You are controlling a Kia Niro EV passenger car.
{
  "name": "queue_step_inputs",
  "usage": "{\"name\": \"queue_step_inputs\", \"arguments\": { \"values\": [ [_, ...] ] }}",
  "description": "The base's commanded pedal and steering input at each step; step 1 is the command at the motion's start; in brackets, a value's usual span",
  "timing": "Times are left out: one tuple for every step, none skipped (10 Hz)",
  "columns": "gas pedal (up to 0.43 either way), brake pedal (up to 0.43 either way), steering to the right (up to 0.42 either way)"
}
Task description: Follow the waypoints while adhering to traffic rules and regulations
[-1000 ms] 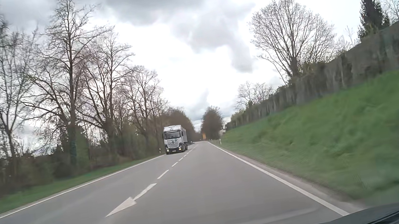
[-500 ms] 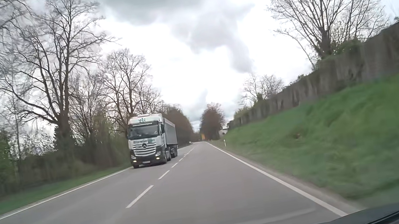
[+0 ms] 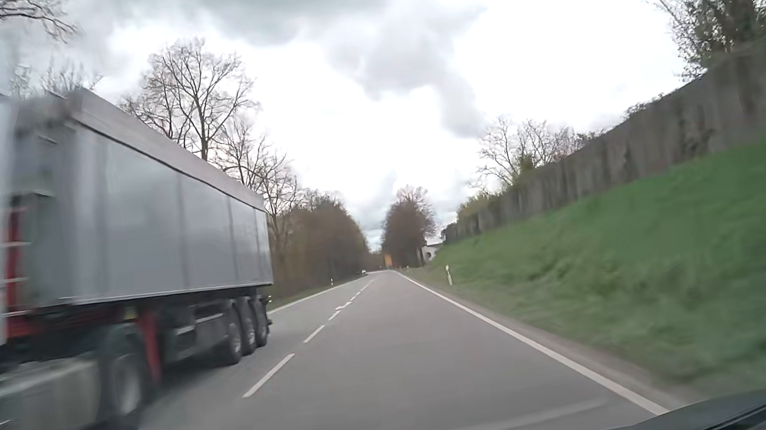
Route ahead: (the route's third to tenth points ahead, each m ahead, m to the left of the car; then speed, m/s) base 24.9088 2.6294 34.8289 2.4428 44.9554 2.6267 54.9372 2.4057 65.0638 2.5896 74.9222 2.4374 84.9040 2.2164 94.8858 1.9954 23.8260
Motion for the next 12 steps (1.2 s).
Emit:
{"name": "queue_step_inputs", "arguments": {
  "values": [
    [0.24,0.0,0.0],
    [0.24,0.0,0.0],
    [0.24,0.0,0.0],
    [0.24,0.0,0.0],
    [0.24,0.0,0.0],
    [0.24,0.0,-0.001],
    [0.24,0.0,0.0],
    [0.24,0.0,-0.001],
    [0.24,0.0,-0.001],
    [0.24,0.0,0.0],
    [0.24,0.0,-0.001],
    [0.24,0.0,-0.001]
  ]
}}
